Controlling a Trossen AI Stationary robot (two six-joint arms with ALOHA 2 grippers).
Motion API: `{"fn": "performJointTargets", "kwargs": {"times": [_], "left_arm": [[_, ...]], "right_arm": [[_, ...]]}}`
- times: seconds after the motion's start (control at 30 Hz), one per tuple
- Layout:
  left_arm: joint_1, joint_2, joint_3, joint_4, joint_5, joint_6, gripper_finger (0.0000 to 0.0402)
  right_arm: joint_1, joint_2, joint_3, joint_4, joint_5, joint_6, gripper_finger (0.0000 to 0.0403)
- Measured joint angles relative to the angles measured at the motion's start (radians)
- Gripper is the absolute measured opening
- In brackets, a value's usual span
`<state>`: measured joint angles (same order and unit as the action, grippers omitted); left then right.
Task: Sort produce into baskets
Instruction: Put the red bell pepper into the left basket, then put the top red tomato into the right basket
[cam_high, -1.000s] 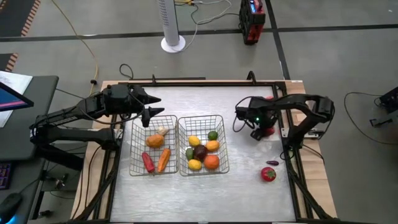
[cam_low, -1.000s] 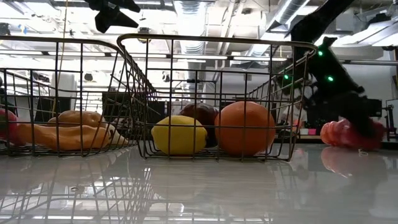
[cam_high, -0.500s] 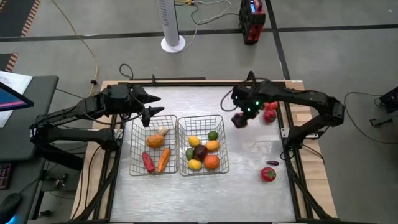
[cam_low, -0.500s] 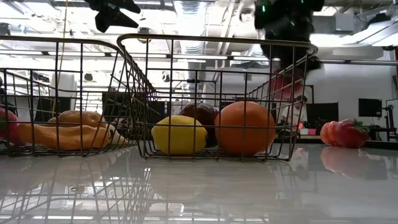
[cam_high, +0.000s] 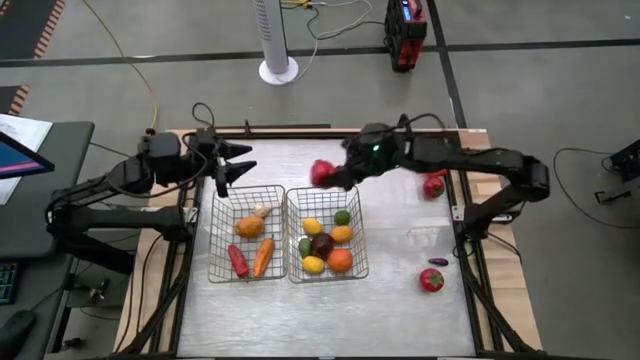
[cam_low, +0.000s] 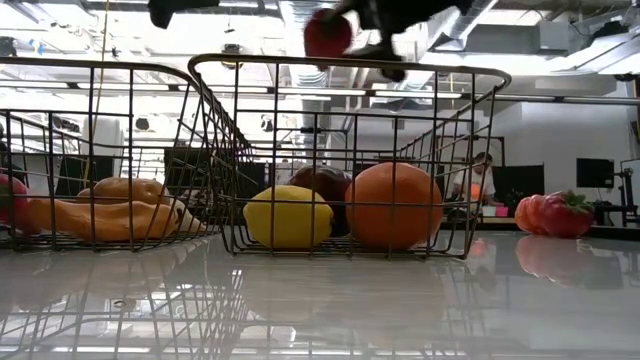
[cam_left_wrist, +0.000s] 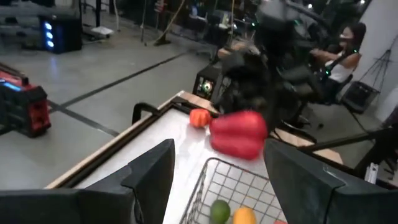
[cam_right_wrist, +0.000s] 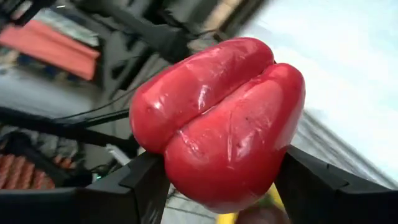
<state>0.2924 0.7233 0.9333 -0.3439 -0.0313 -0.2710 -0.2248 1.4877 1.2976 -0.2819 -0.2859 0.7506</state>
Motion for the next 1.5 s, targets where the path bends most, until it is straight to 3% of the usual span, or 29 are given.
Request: {"fn": "performJointTargets", "kwargs": {"times": [0.23,0.33,0.63,0.87,1.0,1.07,1.17,1.3,1.5], "left_arm": [[0.000,-0.006,0.000,-0.012,0.004,0.000,0.0234],[0.000,-0.006,0.000,-0.011,0.008,0.001,0.0234],[0.000,-0.009,0.000,-0.010,0.009,0.013,0.0234],[0.000,-0.023,0.000,-0.001,0.009,0.012,0.0234],[0.000,-0.039,0.000,-0.013,0.010,0.000,0.0234],[0.000,-0.048,0.000,-0.024,0.009,-0.001,0.0234],[0.000,-0.052,0.000,-0.049,0.008,0.004,0.0234],[0.000,-0.051,0.000,-0.087,0.008,0.018,0.0234],[0.000,-0.040,0.000,-0.116,-0.009,0.019,0.0234]], "right_arm": [[0.116,0.166,0.005,0.367,0.000,0.017,0.0278],[0.148,0.245,0.070,0.365,0.000,0.020,0.0278],[0.178,0.474,0.397,0.094,0.020,-0.102,0.0286],[0.137,0.601,0.555,0.014,-0.139,-0.096,0.0356],[0.094,0.609,0.627,-0.233,-0.179,-0.109,0.0382],[0.068,0.592,0.655,-0.436,-0.123,-0.165,0.0383],[0.039,0.537,0.664,-0.650,0.048,-0.268,0.0377],[0.008,0.448,0.668,-0.833,0.266,-0.343,0.0363],[-0.078,0.382,0.668,-1.098,0.561,-0.324,0.0342]]}}
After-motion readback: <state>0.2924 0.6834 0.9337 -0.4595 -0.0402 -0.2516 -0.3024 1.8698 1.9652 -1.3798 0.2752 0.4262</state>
